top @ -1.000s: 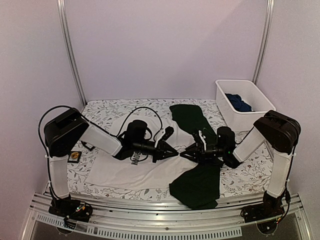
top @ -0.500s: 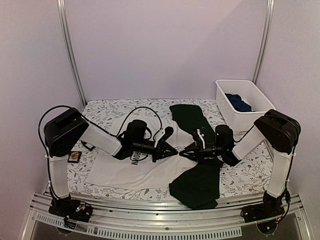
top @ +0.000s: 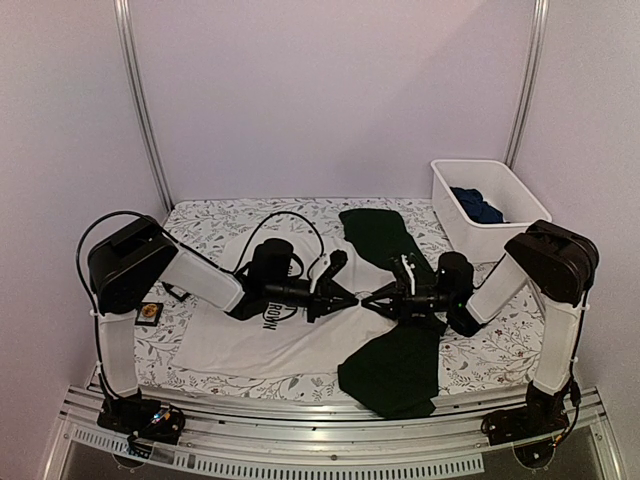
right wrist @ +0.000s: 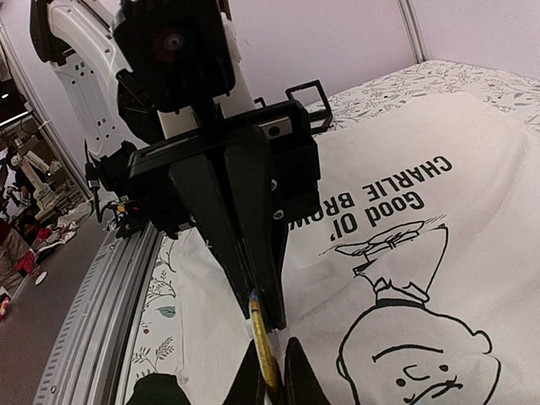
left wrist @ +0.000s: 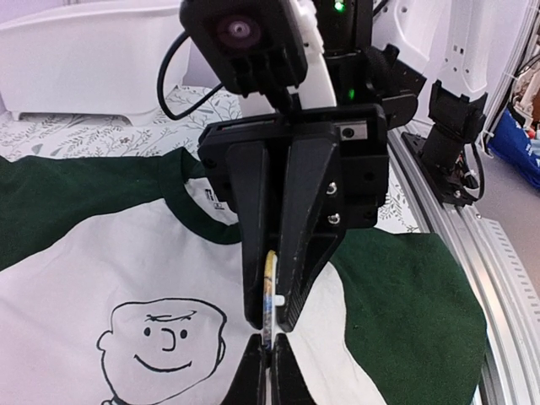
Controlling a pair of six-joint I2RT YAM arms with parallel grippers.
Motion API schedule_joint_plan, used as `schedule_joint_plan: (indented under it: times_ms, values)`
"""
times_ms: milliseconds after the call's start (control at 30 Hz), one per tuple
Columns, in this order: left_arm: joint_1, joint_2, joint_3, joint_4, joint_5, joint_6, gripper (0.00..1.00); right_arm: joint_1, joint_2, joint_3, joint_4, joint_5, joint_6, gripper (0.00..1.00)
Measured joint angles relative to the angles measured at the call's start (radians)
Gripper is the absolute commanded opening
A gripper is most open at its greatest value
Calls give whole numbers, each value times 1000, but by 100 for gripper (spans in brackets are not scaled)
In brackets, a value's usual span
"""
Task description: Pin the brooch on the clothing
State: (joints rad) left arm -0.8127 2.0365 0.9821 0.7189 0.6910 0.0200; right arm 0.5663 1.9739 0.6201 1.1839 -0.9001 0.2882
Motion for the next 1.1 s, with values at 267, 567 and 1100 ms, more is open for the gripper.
schedule_joint_plan:
  times_ms: [267, 567, 1100]
  values:
    - [-3, -2, -3, 3, -6, -12, 0, 0, 5, -11, 30, 7, 26, 7]
    - [-6, -10, -13, 17, -19, -13, 0, 0, 5, -12, 45, 13, 41, 11]
    - [-4, -10, -24, 5, -37, 6, 0, -29, 2, -17, 42, 15, 27, 31]
